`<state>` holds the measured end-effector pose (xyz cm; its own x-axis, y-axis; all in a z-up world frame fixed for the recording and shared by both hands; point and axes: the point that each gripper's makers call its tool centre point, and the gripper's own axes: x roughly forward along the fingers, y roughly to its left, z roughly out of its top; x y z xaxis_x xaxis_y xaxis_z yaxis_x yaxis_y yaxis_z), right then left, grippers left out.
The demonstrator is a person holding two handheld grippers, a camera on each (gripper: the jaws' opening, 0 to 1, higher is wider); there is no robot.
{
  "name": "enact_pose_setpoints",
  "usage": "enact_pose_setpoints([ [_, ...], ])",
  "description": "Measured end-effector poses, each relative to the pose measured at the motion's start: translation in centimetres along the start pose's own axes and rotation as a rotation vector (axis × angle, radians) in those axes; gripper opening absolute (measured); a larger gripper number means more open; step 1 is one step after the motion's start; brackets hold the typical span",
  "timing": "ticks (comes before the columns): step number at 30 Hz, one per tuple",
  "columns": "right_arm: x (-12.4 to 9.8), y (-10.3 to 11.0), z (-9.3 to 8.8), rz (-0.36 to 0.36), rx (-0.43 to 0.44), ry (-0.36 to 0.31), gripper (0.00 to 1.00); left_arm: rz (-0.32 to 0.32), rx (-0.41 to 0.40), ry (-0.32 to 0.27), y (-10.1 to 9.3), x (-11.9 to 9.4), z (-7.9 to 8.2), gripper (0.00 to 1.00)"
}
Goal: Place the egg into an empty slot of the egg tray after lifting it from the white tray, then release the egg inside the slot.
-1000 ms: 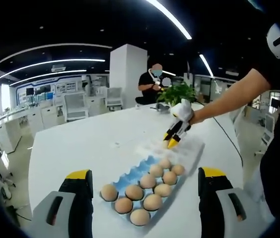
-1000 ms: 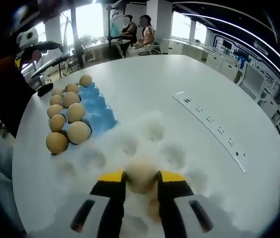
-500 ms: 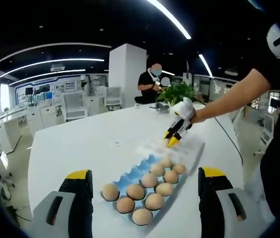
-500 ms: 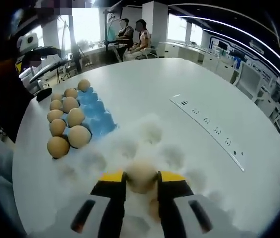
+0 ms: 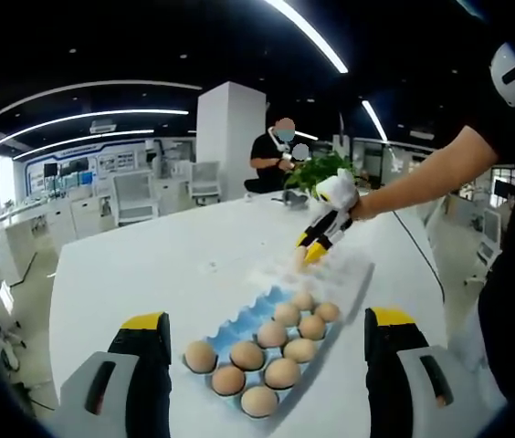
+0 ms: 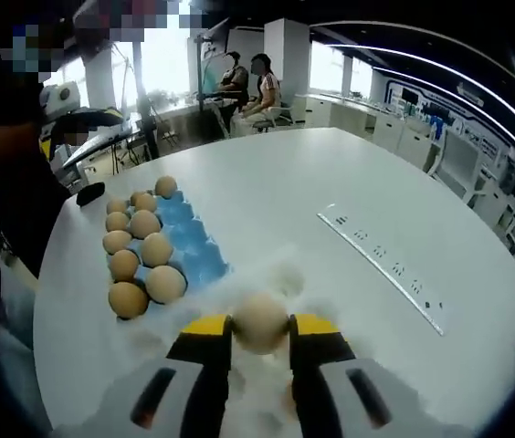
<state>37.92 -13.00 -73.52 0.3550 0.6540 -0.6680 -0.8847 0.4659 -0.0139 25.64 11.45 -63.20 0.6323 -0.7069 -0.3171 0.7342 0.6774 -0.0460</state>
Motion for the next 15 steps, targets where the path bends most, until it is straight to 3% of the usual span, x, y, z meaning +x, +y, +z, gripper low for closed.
enact_pose_setpoints([
  [15, 3.6, 3.7, 4.3, 0.073, -0.026, -0.057, 0.26, 0.002, -0.003, 0.0, -0.2, -0.5, -0.3, 0.9],
])
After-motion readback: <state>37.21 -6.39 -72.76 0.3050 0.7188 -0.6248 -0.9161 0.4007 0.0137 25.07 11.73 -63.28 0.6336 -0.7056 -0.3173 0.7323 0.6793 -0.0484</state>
